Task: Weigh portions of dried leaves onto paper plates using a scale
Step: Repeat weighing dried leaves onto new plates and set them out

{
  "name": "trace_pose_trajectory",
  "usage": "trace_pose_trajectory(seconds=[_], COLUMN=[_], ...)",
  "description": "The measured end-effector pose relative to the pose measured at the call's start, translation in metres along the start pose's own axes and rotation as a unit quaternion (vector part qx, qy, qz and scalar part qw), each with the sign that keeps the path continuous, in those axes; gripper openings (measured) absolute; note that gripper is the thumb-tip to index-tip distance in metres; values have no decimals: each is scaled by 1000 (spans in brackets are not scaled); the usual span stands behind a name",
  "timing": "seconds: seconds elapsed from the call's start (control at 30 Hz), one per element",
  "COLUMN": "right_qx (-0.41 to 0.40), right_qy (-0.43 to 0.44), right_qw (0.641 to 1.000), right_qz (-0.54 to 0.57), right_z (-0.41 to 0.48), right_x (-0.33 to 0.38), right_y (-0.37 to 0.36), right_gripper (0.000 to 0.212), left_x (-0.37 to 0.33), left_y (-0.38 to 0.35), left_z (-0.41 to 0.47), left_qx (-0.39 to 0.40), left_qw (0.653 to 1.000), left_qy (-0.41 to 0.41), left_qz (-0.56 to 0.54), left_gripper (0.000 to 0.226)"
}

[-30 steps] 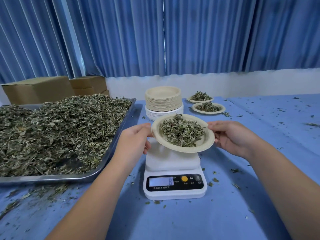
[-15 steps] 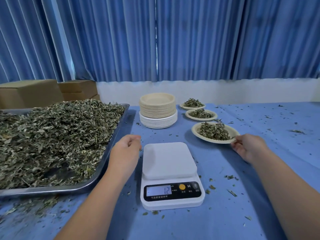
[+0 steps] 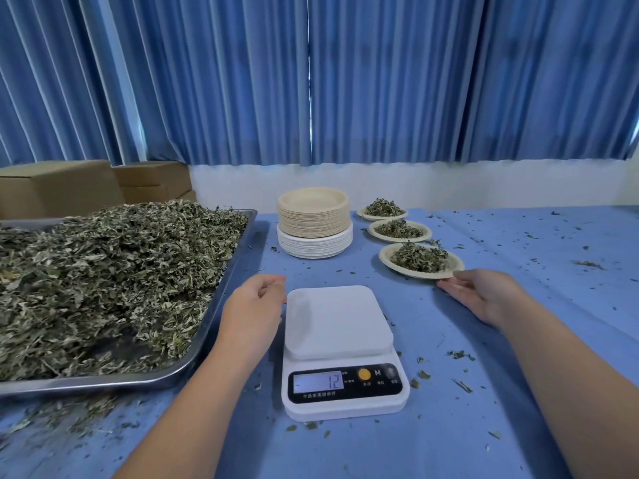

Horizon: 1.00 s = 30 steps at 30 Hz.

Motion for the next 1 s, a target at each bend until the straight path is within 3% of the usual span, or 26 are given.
trace_pose_trajectory(seconds=[0.2,0.4,0.47,0.63,0.77,0.87,1.0], right_qx=[19,38,66,129,127,117,126], right_qy=[-5,2,19,111,202,262,357], right_qw=[1000,997,992,964,897,818,719], right_qz=[-17,-65,-104,-206,-373,-498,-583], right_z=[-3,-20,-35,-64,-62,-53,-46], right_x=[0,0,-3,-11,10,27,51], right_y=[-2,-15,-33,-92,-147,-195,-261], right_gripper=[41,16,6,9,10,12,34], left_x=[1,7,13,20,26,31,36], left_y=[0,1,-1,-8,-6,-4,-4], left_z=[-2,-1,-2,-2,4,10,15], left_qx=[-1,-4,-3,-5,-20,-29,-32], left_qw=[1000,999,999,999,998,997,997], left_qy=[15,32,45,48,56,67,76], left_qz=[-12,-19,-17,12,5,4,3], left_gripper=[15,16,16,20,21,22,23])
Point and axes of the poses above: each hand's wrist, its own z-axis towards the middle knuckle, its own y-axis out of the back of the hand, x = y × z, the point moved 10 cm from there along z, towards the middle knuckle, and after that the axes turned 1 degree about -y, right-handed, at the moved point
